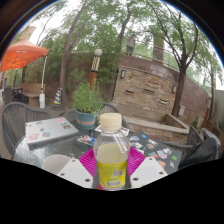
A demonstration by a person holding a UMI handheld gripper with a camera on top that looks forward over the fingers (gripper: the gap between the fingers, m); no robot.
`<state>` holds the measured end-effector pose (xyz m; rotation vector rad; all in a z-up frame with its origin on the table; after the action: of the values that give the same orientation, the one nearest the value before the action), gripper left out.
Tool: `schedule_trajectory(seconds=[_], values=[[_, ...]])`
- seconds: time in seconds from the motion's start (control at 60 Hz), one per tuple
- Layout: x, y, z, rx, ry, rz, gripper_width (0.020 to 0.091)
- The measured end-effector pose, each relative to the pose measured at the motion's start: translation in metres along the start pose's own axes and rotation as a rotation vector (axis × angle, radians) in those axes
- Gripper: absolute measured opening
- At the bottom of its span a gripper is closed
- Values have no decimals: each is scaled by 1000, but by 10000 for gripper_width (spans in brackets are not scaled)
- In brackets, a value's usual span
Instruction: Pour water
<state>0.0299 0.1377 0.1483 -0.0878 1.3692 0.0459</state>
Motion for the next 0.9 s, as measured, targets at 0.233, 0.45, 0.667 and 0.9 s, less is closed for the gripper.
schedule_trajectory(seconds=[0.233,0.45,0.667,0.9], values=[[59,6,9,-20,252,14,370],[69,-1,7,-38,212,77,372],[80,-15,8,-20,219,-86,728],[49,-95,13,107,199,-128,830]])
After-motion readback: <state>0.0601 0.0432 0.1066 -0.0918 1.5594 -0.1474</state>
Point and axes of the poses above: the point between the fingertips, and its own axes, seen from behind it with the camera up: z to the right, x down, y forward, the way the camera looks, the point moved 5 cm from there along -y, backward, against the way the camera looks, and after that the axes turned 14 degrees about z, right-handed, at the moved point
